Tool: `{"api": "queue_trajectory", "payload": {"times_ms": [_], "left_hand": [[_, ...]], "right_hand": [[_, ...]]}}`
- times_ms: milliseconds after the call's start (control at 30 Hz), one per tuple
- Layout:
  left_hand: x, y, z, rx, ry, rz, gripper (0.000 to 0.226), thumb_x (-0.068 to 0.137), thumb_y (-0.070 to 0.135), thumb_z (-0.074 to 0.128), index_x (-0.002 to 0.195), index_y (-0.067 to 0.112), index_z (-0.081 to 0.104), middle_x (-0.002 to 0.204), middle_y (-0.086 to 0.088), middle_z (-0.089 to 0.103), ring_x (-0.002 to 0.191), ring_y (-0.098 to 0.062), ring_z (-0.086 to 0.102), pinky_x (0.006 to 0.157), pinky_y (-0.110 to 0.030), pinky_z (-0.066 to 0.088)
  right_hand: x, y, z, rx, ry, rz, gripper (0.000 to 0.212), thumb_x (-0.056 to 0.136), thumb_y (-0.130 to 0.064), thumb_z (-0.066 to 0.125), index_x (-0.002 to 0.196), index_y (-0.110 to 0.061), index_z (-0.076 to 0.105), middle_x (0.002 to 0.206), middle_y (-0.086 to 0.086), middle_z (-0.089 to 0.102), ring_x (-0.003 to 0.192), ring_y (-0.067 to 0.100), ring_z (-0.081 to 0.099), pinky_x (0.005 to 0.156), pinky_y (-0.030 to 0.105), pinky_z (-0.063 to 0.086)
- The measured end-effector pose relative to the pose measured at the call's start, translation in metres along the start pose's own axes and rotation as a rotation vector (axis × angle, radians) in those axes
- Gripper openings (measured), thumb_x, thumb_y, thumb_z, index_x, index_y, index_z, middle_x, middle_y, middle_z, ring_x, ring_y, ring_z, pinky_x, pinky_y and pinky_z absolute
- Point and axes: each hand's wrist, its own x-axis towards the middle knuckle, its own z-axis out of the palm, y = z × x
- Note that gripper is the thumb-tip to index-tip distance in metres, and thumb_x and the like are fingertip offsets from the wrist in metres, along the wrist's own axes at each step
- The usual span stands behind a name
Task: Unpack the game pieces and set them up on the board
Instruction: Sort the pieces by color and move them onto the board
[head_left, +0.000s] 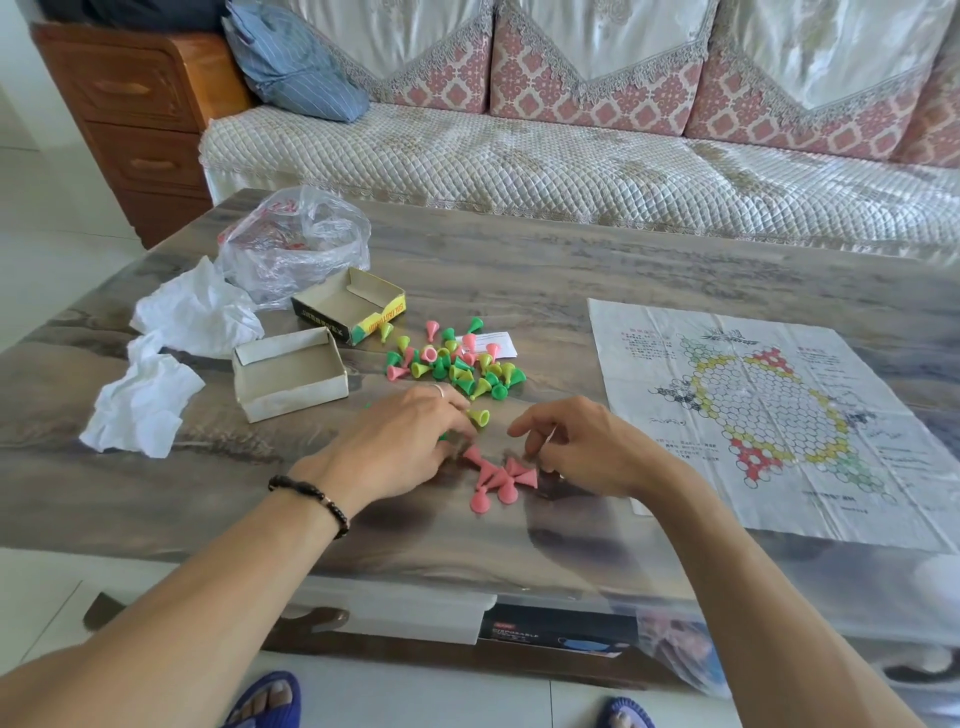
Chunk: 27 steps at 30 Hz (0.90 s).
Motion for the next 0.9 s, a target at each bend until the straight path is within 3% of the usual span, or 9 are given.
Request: {"api": "queue_trajectory", "payload": {"times_ms": [133,233,367,467,567,667,767,900], "left_hand": [[0.006,-0.006,0.003,0.059,0.065,0.011,0.027,0.093,0.008,0.054,0.11,0.02,0.072,0.114,0.005,0.066,0.109,-0.015,0.056,0.086,-0.026,0.044],[0.012,-0.011,0.002,0.047,0.134,-0.002,0.024,0.092,0.005,0.054,0.105,0.014,0.073,0.105,-0.002,0.067,0.102,-0.02,0.059,0.085,-0.032,0.046],[0.014,-0.016,-0.001,0.001,0.165,-0.033,0.018,0.09,0.014,0.062,0.106,0.015,0.071,0.107,0.0,0.067,0.104,-0.019,0.059,0.089,-0.037,0.047],[0.012,-0.022,-0.009,-0.029,0.246,-0.082,0.019,0.089,0.022,0.064,0.106,0.02,0.071,0.106,0.003,0.068,0.099,-0.019,0.061,0.083,-0.039,0.05],[0.015,-0.035,-0.02,-0.062,0.378,-0.207,0.018,0.086,0.022,0.067,0.103,0.025,0.071,0.096,0.006,0.067,0.084,-0.015,0.063,0.071,-0.032,0.051],[0.024,-0.048,-0.024,-0.076,0.368,-0.326,0.023,0.086,0.021,0.063,0.109,0.023,0.068,0.103,0.001,0.067,0.089,-0.017,0.064,0.075,-0.037,0.053],[0.034,-0.055,-0.021,-0.04,0.271,-0.346,0.035,0.086,0.015,0.058,0.12,0.02,0.062,0.118,-0.002,0.06,0.097,-0.022,0.062,0.084,-0.04,0.051],[0.043,-0.062,-0.014,-0.039,0.191,-0.332,0.042,0.084,0.009,0.06,0.125,0.018,0.058,0.124,-0.005,0.057,0.109,-0.027,0.057,0.088,-0.041,0.048]], "right_hand": [[0.012,-0.003,0.002,0.052,0.035,0.008,0.046,0.078,0.002,0.041,0.089,-0.033,0.069,0.086,-0.015,0.065,0.067,-0.006,0.057,0.057,0.006,0.04],[0.026,-0.011,0.005,0.052,0.016,-0.031,0.049,0.075,0.006,0.039,0.082,-0.031,0.07,0.087,-0.016,0.065,0.074,-0.002,0.058,0.056,0.005,0.039],[0.042,-0.014,0.009,0.023,-0.012,-0.066,0.044,0.08,0.002,0.043,0.078,-0.034,0.068,0.082,-0.021,0.062,0.072,-0.002,0.058,0.058,0.01,0.039],[0.05,-0.013,0.005,0.007,0.082,-0.088,0.034,0.079,-0.004,0.05,0.071,-0.032,0.068,0.073,-0.016,0.063,0.062,-0.005,0.056,0.054,0.013,0.038],[0.063,-0.012,0.001,0.033,0.333,-0.087,0.019,0.078,-0.009,0.059,0.08,-0.023,0.071,0.072,-0.01,0.065,0.065,0.004,0.057,0.058,0.019,0.043],[0.084,-0.012,-0.004,-0.075,0.473,-0.064,0.02,0.08,-0.011,0.059,0.096,-0.018,0.07,0.085,-0.007,0.064,0.077,0.013,0.059,0.068,0.026,0.045],[0.11,-0.014,-0.009,-0.247,0.351,-0.021,0.035,0.088,-0.011,0.054,0.121,-0.022,0.062,0.115,0.004,0.058,0.102,0.024,0.059,0.083,0.034,0.048],[0.136,-0.02,-0.012,-0.428,0.131,-0.015,0.044,0.095,-0.013,0.047,0.135,-0.03,0.051,0.131,0.006,0.049,0.118,0.028,0.052,0.092,0.038,0.046]]}}
